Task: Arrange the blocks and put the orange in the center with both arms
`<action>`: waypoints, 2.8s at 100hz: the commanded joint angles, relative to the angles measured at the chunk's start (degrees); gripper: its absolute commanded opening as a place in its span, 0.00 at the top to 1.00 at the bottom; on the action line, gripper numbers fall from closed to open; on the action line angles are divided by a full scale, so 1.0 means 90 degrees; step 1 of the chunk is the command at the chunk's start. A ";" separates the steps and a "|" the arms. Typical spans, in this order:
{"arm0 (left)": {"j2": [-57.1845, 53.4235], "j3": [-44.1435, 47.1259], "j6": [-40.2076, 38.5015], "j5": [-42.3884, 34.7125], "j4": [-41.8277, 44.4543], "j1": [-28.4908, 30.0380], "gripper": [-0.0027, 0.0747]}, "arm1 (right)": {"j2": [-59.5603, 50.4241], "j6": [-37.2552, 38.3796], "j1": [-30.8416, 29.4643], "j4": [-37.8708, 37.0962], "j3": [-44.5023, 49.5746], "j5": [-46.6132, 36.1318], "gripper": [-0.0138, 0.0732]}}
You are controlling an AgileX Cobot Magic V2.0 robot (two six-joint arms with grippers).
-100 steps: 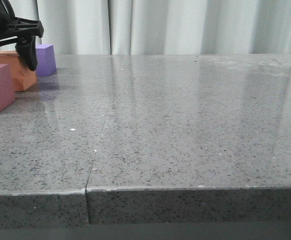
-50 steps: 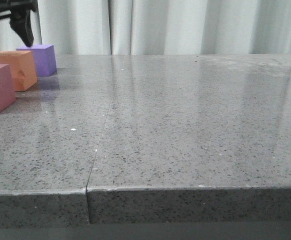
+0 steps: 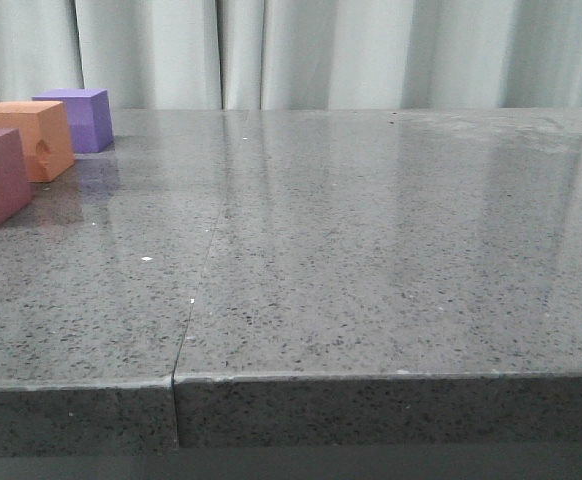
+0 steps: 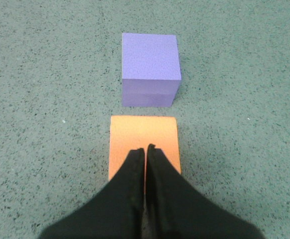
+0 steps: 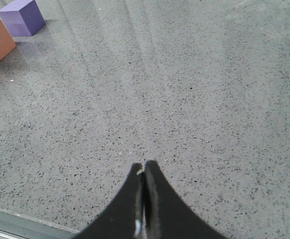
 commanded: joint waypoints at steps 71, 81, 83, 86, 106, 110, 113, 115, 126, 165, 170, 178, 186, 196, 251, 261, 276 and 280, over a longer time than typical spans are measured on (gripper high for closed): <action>-0.3688 0.2667 -0.0049 -0.1246 0.0011 -0.0006 0.99 | 0.0028 -0.0040 -0.0009 -0.0133 -0.0161 -0.0495 0.92; -0.4094 0.2971 -0.0049 -0.1246 -0.0051 -0.0006 0.99 | 0.0028 -0.0040 -0.0009 -0.0133 -0.0161 -0.0495 0.92; -0.4177 0.3030 -0.0049 -0.1246 -0.0060 -0.0006 0.99 | 0.0028 -0.0040 -0.0009 -0.0133 -0.0161 -0.0495 0.92; -0.4286 0.3101 -0.0049 -0.1246 -0.0113 -0.0006 0.99 | 0.0028 -0.0040 -0.0009 -0.0133 -0.0161 -0.0495 0.92; -0.4928 0.3575 -0.0049 -0.1246 -0.0221 -0.0006 0.99 | 0.0028 -0.0040 -0.0009 -0.0133 -0.0161 -0.0495 0.92; -0.5007 0.3653 -0.0049 -0.1246 -0.0253 -0.0006 0.99 | 0.0028 -0.0040 -0.0009 -0.0133 -0.0161 -0.0495 0.92; -0.5080 0.3707 -0.0049 -0.1210 -0.0287 -0.0006 0.99 | 0.0028 -0.0040 -0.0009 -0.0133 -0.0161 -0.0495 0.92; -0.5109 0.3750 -0.0049 -0.1197 -0.0317 -0.0006 0.99 | 0.0028 -0.0040 -0.0009 -0.0133 -0.0161 -0.0495 0.92; -0.5412 0.4041 -0.0049 -0.1215 -0.0316 -0.0006 0.99 | 0.0028 -0.0040 -0.0009 -0.0133 -0.0161 -0.0495 0.92; -0.6600 0.5076 -0.0024 -0.1243 -0.0175 -0.0006 0.99 | 0.0028 -0.0040 -0.0009 -0.0133 -0.0161 -0.0495 0.92; -0.6764 0.5200 0.0004 -0.1243 0.0031 -0.0006 0.99 | 0.0028 -0.0040 -0.0009 -0.0133 -0.0161 -0.0495 0.92; -0.7019 0.5354 0.0133 -0.1256 0.0116 -0.0006 0.99 | 0.0028 -0.0040 -0.0009 -0.0133 -0.0161 -0.0495 0.92; -0.7228 0.5538 0.0143 -0.1428 0.0241 -0.0006 0.99 | 0.0028 -0.0040 -0.0009 -0.0133 -0.0161 -0.0495 0.92; -0.7437 0.5715 0.0368 -0.1620 0.0273 0.0021 0.99 | 0.0028 -0.0040 -0.0009 -0.0133 -0.0161 -0.0495 0.92; -0.8713 0.7276 0.2467 -0.3479 -0.1333 0.1241 0.99 | 0.0028 -0.0040 -0.0009 -0.0133 -0.0161 -0.0495 0.92; -0.9037 0.7639 0.2467 -0.3773 -0.1333 0.1265 0.99 | 0.0028 -0.0040 -0.0009 -0.0133 -0.0161 -0.0495 0.92; -0.9372 0.8194 0.2467 -0.4348 -0.1333 0.1265 0.99 | 0.0028 -0.0040 -0.0009 -0.0133 -0.0161 -0.0495 0.92; -0.9372 0.8268 0.2467 -0.4373 -0.1333 0.1265 0.99 | 0.0028 -0.0040 -0.0009 -0.0133 -0.0161 -0.0495 0.92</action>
